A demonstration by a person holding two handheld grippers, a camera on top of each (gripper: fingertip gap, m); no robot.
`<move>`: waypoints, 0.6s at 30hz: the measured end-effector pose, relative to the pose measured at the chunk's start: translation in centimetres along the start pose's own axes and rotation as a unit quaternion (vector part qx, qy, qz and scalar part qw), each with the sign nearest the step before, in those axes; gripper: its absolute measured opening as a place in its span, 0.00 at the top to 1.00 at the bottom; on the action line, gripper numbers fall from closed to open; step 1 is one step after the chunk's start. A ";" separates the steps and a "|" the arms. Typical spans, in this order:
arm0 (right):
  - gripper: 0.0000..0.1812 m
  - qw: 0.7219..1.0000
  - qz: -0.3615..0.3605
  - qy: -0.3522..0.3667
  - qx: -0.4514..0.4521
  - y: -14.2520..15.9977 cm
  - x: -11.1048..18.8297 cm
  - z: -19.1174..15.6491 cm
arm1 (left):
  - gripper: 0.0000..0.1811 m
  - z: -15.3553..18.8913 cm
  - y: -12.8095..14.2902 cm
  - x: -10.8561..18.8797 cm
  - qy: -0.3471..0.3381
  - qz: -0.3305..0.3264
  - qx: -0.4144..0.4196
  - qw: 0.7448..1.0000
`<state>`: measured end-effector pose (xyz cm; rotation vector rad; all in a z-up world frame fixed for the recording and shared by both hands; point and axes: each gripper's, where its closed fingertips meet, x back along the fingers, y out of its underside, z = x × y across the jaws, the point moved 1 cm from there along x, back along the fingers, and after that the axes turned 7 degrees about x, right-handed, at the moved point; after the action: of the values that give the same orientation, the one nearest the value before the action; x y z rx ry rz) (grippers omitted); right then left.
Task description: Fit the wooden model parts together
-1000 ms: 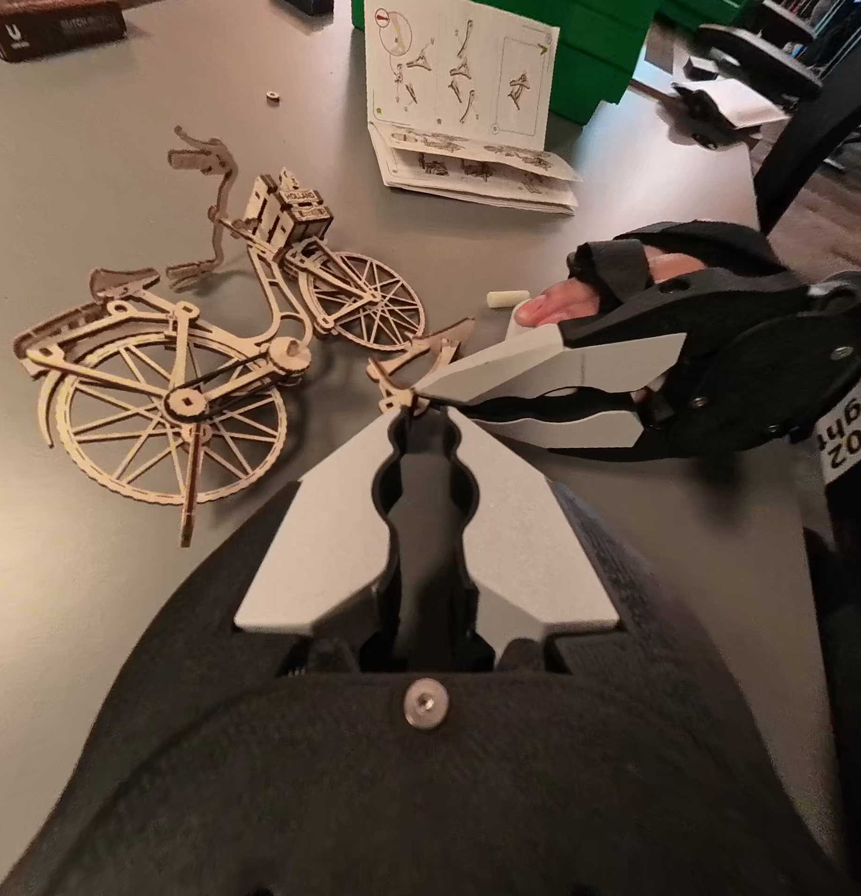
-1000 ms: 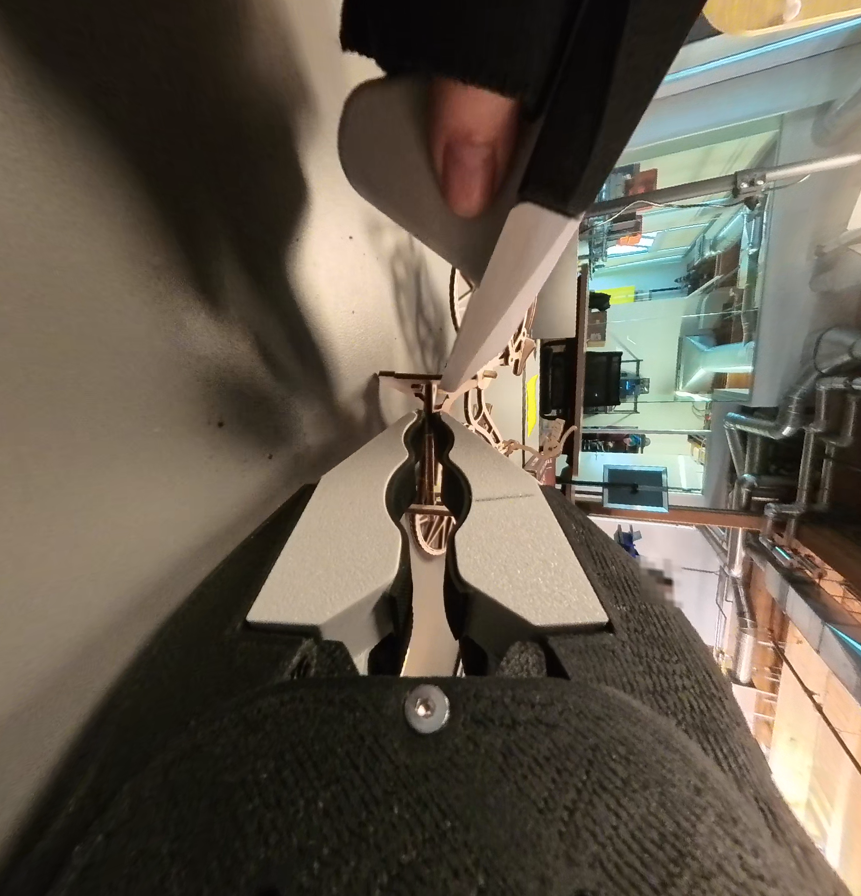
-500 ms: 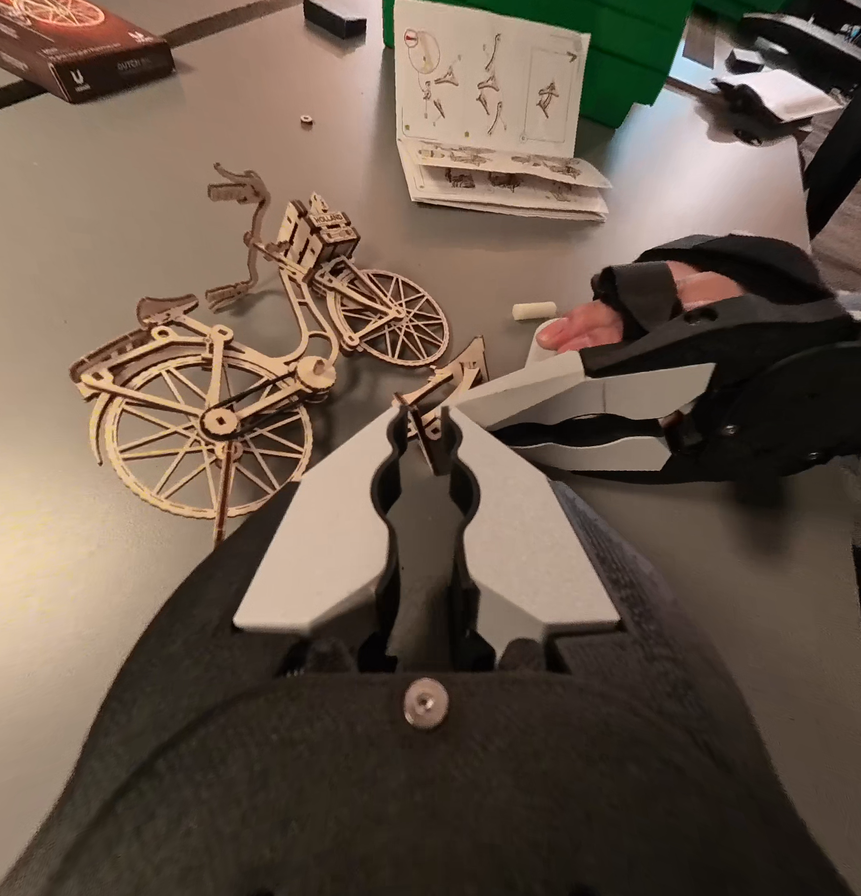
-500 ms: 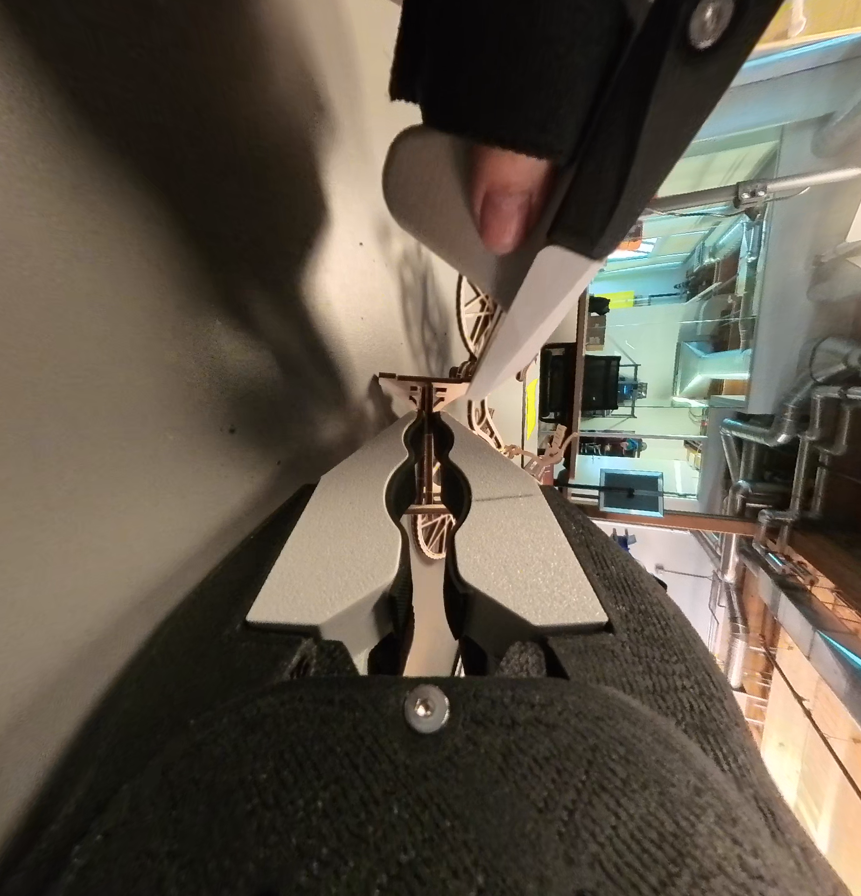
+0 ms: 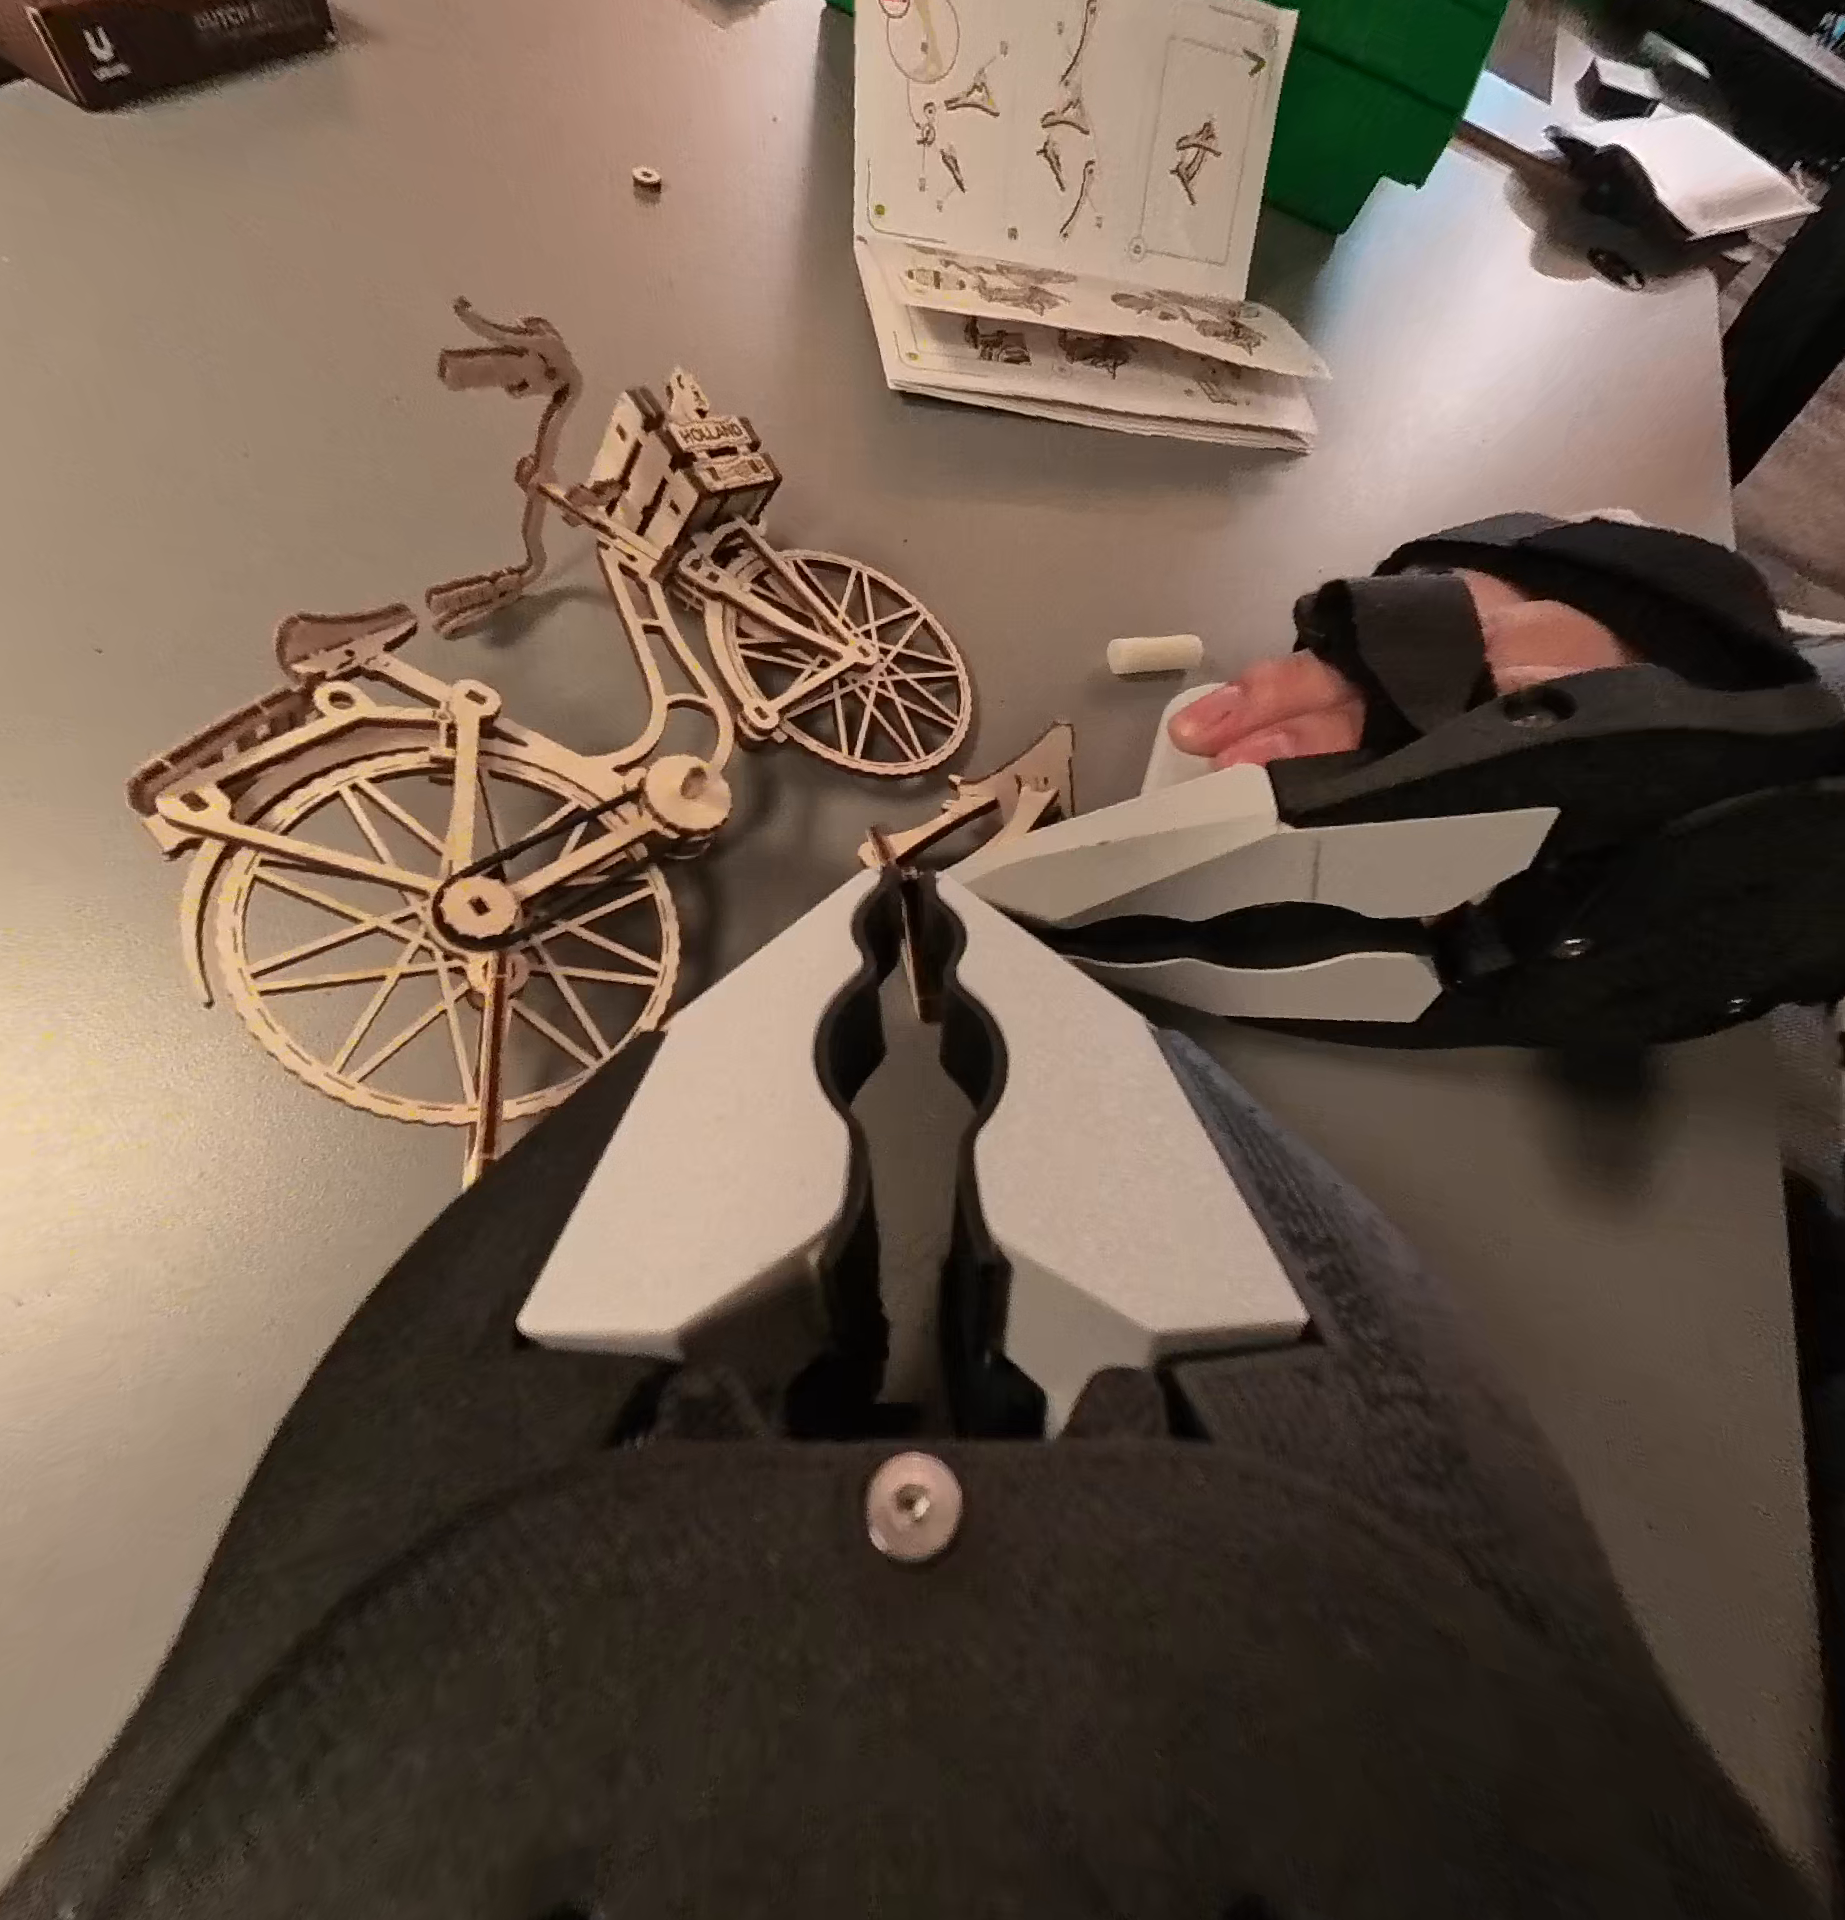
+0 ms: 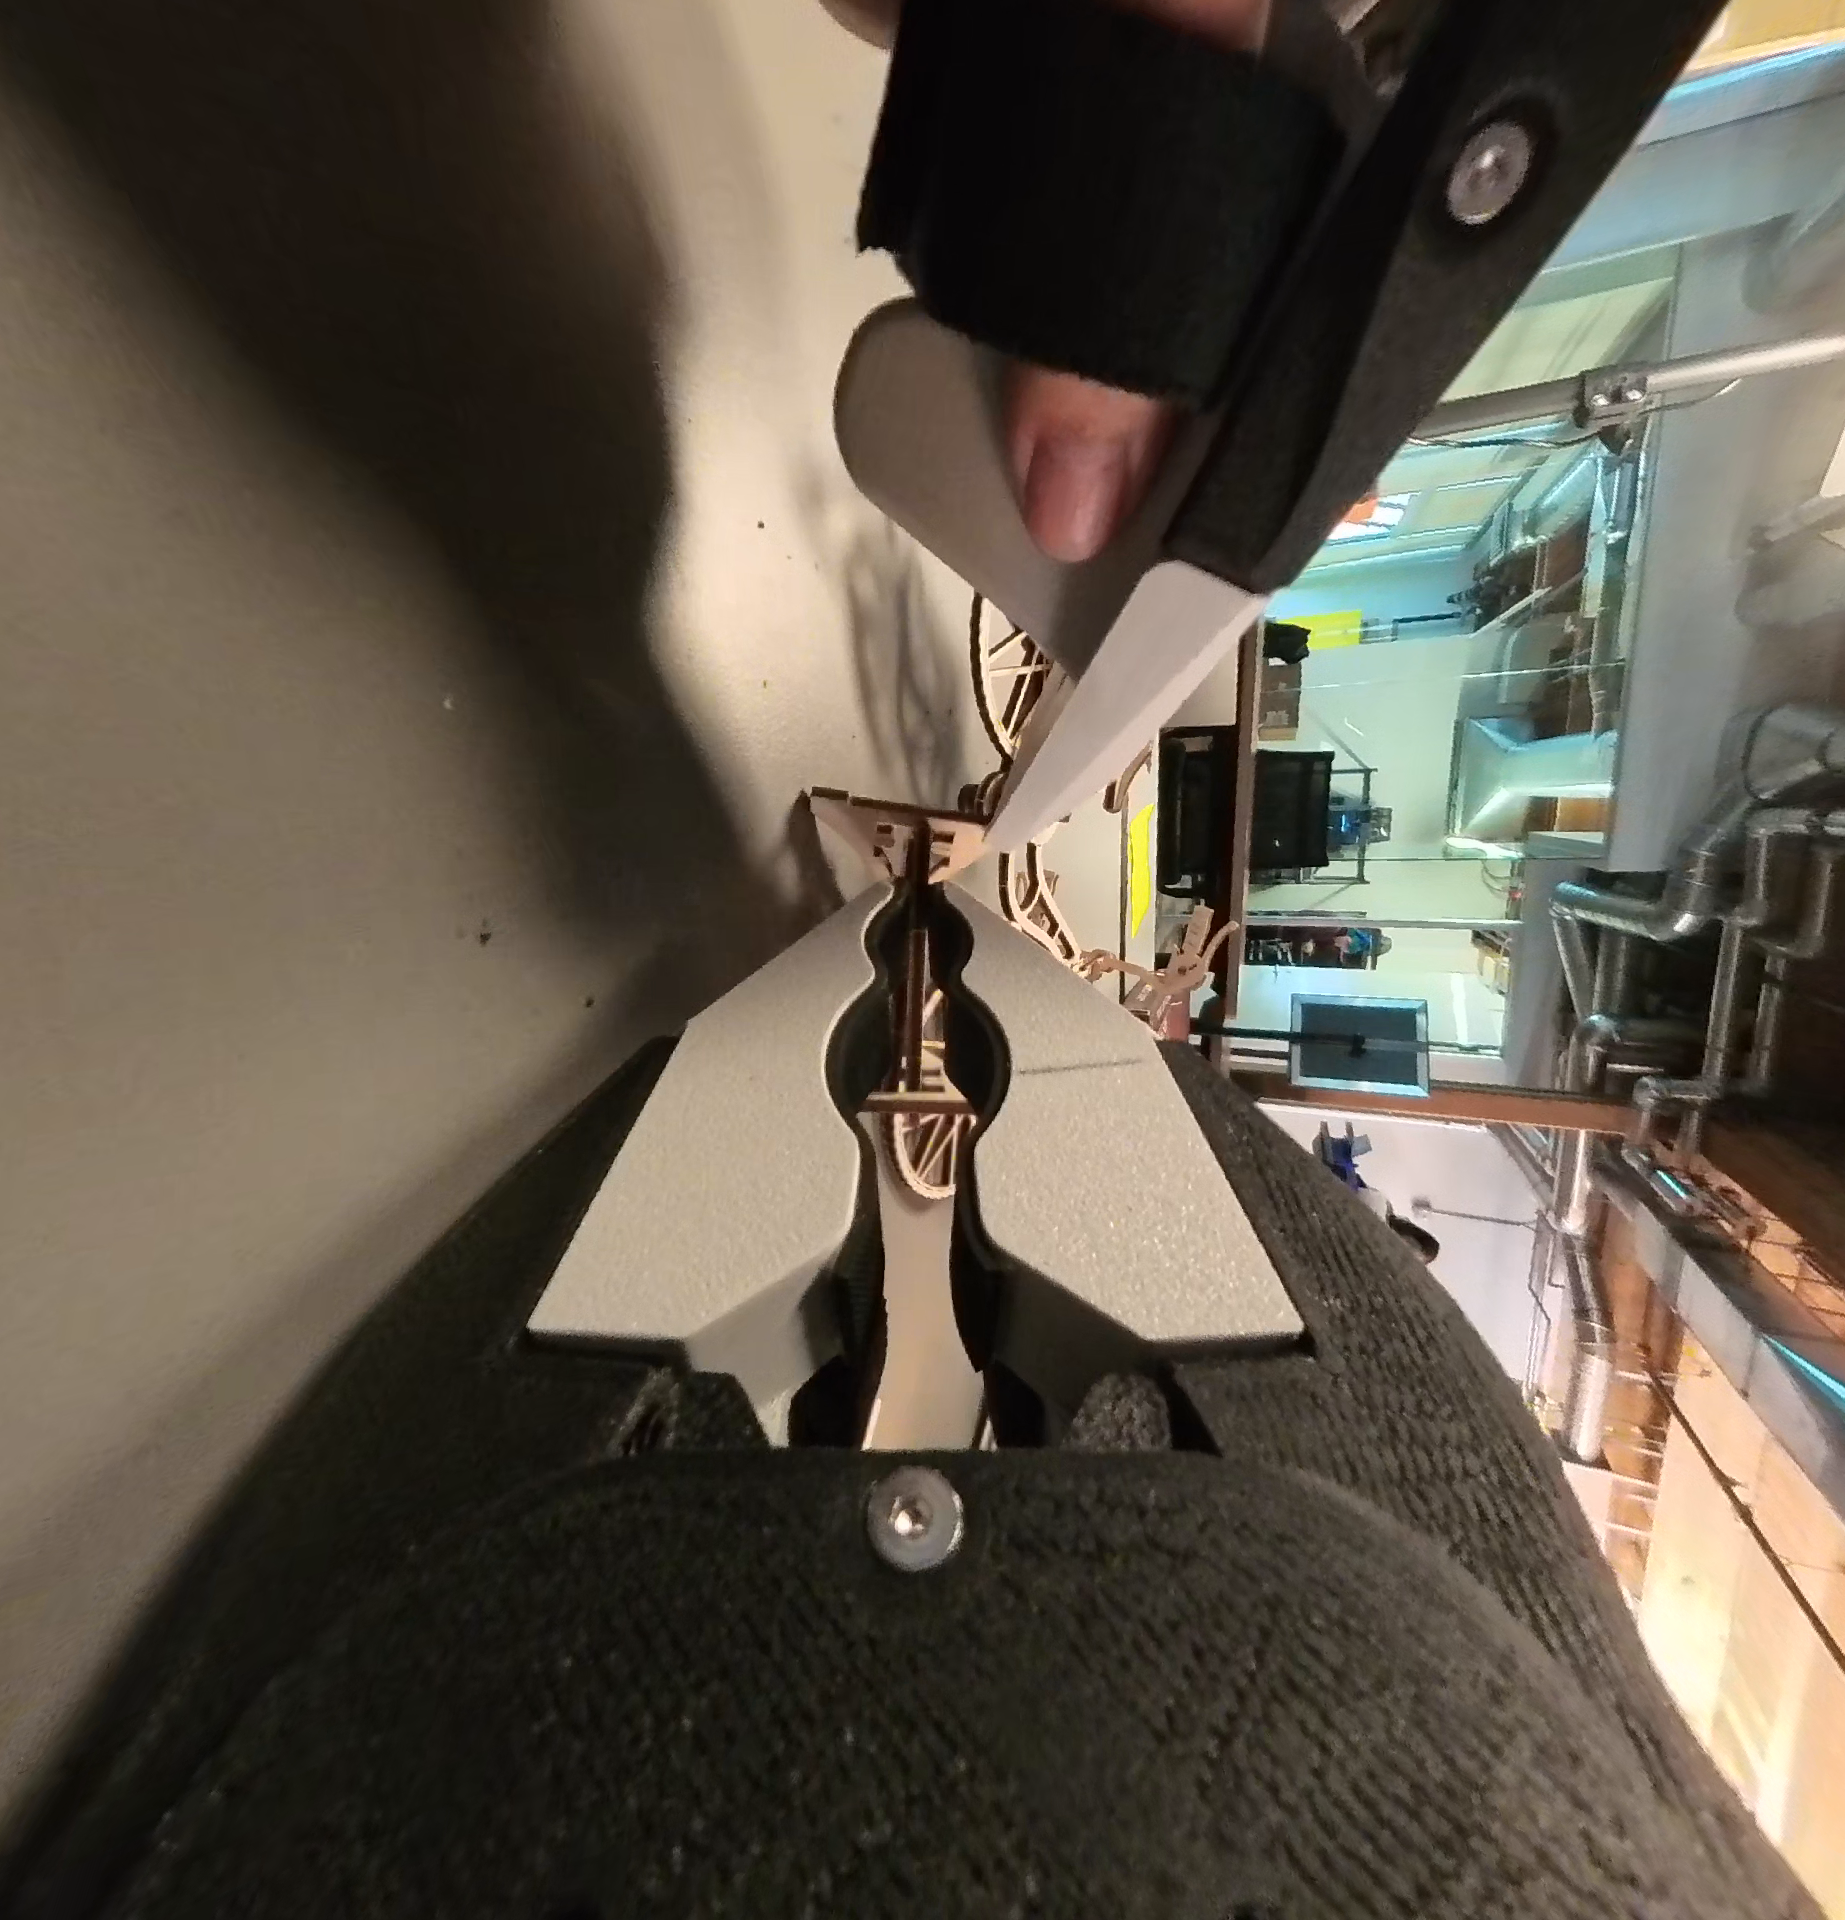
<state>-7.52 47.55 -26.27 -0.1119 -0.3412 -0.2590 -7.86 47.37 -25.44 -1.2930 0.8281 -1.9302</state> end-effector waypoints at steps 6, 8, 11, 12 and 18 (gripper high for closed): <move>1.00 1.000 -0.003 0.001 -0.006 0.0 -0.1 0.0 | 0.99 0.0 0.0 0.1 0.017 -0.004 0.026 0.999; 1.00 1.000 -0.004 0.001 -0.009 0.0 -0.1 0.0 | 0.99 0.0 0.0 0.1 0.024 -0.005 0.038 0.999; 1.00 1.000 -0.006 0.001 -0.011 0.0 -0.2 0.1 | 0.99 0.0 0.0 0.1 0.031 -0.005 0.049 0.998; 1.00 1.000 -0.007 0.001 -0.013 0.0 -0.2 0.1 | 0.99 0.0 0.0 0.2 0.033 -0.006 0.052 0.998; 1.00 1.000 -0.011 -0.001 -0.024 0.0 -0.3 0.0 | 0.99 0.1 0.1 0.2 0.041 -0.007 0.065 0.997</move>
<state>-7.82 47.65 -26.35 -0.1560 -0.3378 -0.2887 -7.84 47.12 -25.33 -1.1526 0.7233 -2.0234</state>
